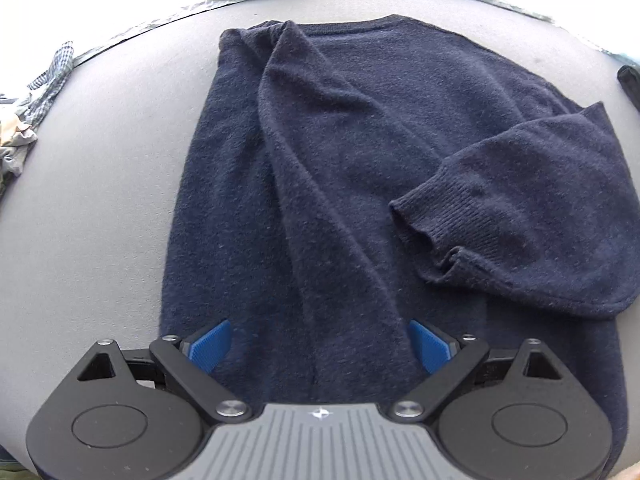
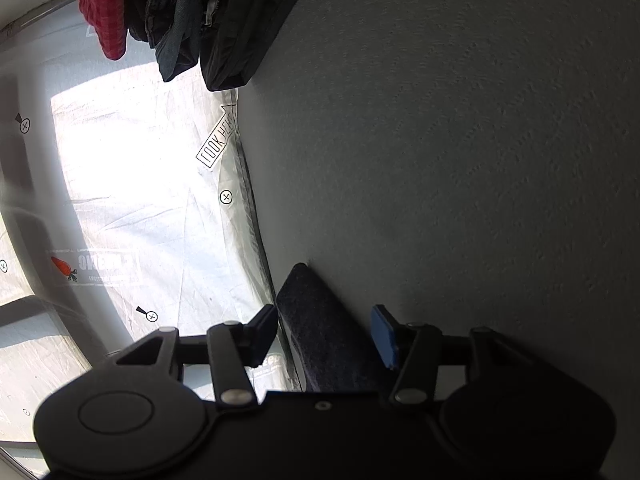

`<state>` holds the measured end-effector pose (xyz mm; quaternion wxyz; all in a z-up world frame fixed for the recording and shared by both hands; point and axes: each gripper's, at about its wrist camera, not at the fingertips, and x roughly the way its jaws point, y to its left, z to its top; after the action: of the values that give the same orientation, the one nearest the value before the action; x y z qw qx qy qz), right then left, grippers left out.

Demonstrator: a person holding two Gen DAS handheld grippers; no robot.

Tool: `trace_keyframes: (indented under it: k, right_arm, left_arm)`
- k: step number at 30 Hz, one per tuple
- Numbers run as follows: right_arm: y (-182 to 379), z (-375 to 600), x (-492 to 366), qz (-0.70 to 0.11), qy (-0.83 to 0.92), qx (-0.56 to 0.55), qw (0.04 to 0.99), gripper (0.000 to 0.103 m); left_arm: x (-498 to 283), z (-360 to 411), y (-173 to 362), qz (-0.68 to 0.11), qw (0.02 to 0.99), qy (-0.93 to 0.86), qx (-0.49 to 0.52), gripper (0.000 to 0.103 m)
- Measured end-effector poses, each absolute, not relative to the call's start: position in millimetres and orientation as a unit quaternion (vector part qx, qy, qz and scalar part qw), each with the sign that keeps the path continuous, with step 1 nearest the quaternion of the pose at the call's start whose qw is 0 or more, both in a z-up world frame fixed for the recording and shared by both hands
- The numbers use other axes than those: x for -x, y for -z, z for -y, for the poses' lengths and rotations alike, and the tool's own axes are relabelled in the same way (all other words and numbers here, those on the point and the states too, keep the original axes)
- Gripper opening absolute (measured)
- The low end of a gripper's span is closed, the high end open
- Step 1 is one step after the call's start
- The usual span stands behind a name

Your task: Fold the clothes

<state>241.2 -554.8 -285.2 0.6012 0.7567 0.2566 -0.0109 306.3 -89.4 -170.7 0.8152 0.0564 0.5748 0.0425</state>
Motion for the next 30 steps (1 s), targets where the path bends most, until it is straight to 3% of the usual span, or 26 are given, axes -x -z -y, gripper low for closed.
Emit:
trace_keyframes:
  k: [13, 22, 30]
  right_arm:
    - [280, 551, -244, -0.271, 0.009, -0.738, 0.618, 0.051]
    - [277, 548, -245, -0.277, 0.008, -0.729, 0.626, 0.050]
    - [273, 545, -248, -0.290, 0.005, -0.712, 0.639, 0.051]
  left_arm:
    - [-273, 9, 173, -0.587, 0.800, -0.126, 0.010, 0.095]
    - [-257, -11, 157, -0.556, 0.804, -0.205, -0.034, 0.095]
    - [-270, 10, 128, -0.499, 0.849, -0.077, 0.157, 0.095]
